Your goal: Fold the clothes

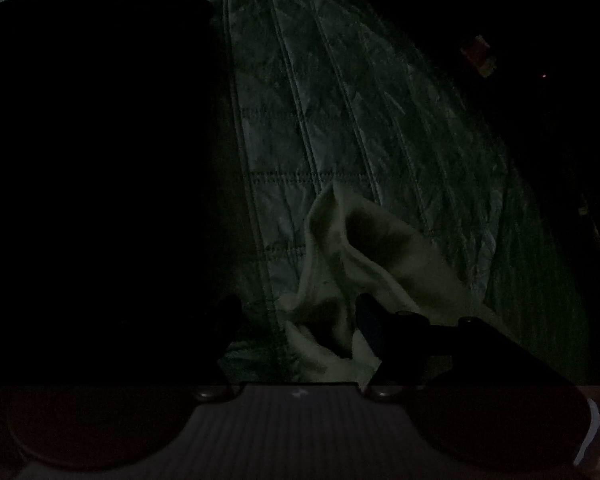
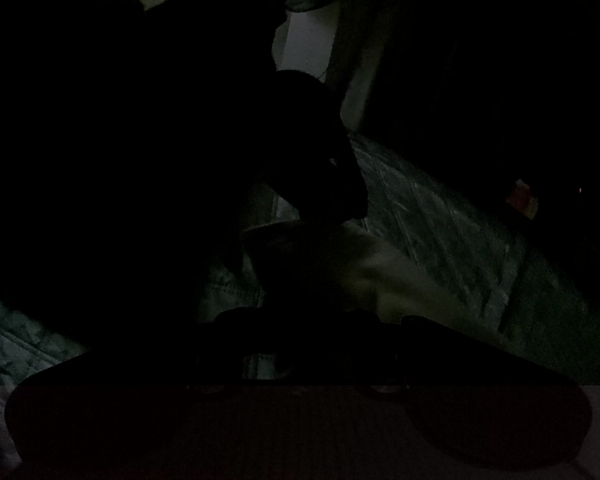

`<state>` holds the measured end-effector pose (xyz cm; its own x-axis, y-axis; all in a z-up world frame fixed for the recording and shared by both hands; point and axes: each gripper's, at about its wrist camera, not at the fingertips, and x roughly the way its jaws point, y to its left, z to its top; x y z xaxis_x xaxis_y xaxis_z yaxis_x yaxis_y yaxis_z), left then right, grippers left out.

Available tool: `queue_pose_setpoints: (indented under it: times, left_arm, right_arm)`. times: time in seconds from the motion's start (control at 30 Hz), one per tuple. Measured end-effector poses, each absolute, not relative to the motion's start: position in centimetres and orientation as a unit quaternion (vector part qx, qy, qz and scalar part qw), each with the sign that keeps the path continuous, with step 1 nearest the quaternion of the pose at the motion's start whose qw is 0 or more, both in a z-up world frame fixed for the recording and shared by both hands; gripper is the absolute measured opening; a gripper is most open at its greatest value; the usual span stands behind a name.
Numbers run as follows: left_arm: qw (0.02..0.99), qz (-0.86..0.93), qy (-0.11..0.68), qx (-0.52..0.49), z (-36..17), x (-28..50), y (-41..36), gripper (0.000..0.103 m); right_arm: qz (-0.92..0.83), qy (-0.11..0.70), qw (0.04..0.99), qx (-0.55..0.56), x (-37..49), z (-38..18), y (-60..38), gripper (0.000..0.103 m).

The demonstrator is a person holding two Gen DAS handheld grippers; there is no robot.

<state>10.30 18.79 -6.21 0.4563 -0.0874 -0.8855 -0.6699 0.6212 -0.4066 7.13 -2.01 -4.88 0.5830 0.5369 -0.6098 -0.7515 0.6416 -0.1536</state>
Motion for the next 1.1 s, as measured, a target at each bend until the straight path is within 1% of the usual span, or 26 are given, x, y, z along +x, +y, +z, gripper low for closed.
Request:
queue_pose_setpoints:
  times: [0.07,0.13,0.17,0.2,0.23,0.27,0.4,0.47,0.57,0.63,0.67,0.73,0.77,0.8,0.93,0.97,1.0,1.1]
  left_arm:
    - [0.757,0.187,0.485,-0.395,-6.3,10.5,18.6,0.055]
    - [0.756,0.182,0.485,-0.399,-6.5,10.6,18.5,0.034]
    - [0.756,0.179,0.486,-0.401,-6.5,10.7,18.4,0.030]
    - [0.756,0.181,0.488,-0.398,-6.6,10.8,18.3,0.025]
    - [0.757,0.185,0.490,-0.390,-6.5,10.9,18.2,0.016]
    - [0.759,0.185,0.490,-0.388,-6.5,11.0,18.2,0.014]
    - [0.760,0.188,0.484,-0.392,-6.5,10.9,18.3,0.010]
    - [0.761,0.189,0.479,-0.395,-6.3,11.0,18.4,0.010]
    - [0.768,0.184,0.467,-0.397,-5.9,11.3,18.6,0.009]
    - [0.779,0.179,0.456,-0.391,-5.2,11.5,18.6,0.008]
    - [0.784,0.178,0.451,-0.387,-4.9,11.6,18.7,0.008]
    - [0.791,0.177,0.443,-0.384,-4.4,11.6,18.9,0.008]
    - [0.792,0.180,0.440,-0.382,-4.3,11.7,19.0,0.008]
    - [0.793,0.183,0.439,-0.380,-4.2,11.7,19.1,0.008]
    - [0.809,0.184,0.435,-0.349,-3.5,11.7,18.5,0.008]
    - [0.814,0.182,0.433,-0.341,-3.2,11.7,18.2,0.008]
    - [0.819,0.180,0.430,-0.335,-3.0,11.7,17.9,0.008]
    - [0.827,0.175,0.423,-0.328,-2.5,11.8,17.6,0.008]
  right_arm:
    - [0.376,0.263,0.865,-0.203,6.1,-4.4,-2.3,0.023]
    - [0.381,0.266,0.862,-0.203,5.9,-4.5,-2.3,0.024]
    - [0.383,0.267,0.861,-0.202,5.8,-4.5,-2.4,0.024]
    - [0.386,0.269,0.859,-0.202,5.7,-4.5,-2.4,0.026]
    - [0.387,0.270,0.859,-0.199,5.8,-4.5,-2.5,0.027]
    - [0.387,0.270,0.860,-0.194,6.0,-4.4,-2.6,0.028]
    - [0.388,0.273,0.865,-0.165,6.7,-4.0,-3.4,0.043]
    - [0.388,0.271,0.869,-0.147,7.2,-3.6,-4.2,0.045]
    - [0.367,0.265,0.884,-0.115,8.3,-2.7,-6.5,0.057]
    - [0.343,0.264,0.896,-0.104,9.2,-2.1,-8.3,0.058]
    - [0.324,0.263,0.902,-0.111,9.6,-2.0,-9.1,0.057]
    - [0.297,0.268,0.907,-0.132,10.6,-2.4,-10.1,0.042]
    - [0.285,0.274,0.908,-0.141,11.0,-2.8,-10.5,0.025]
    - [0.274,0.280,0.908,-0.148,11.4,-3.1,-10.9,0.013]
    - [0.270,0.278,0.912,-0.137,12.2,-3.3,-12.0,0.013]
    - [0.275,0.278,0.909,-0.143,12.2,-3.5,-11.7,0.011]
    - [0.283,0.281,0.904,-0.153,12.2,-4.0,-11.2,0.006]
    - [0.304,0.332,0.874,-0.183,12.8,-6.7,-9.5,0.002]
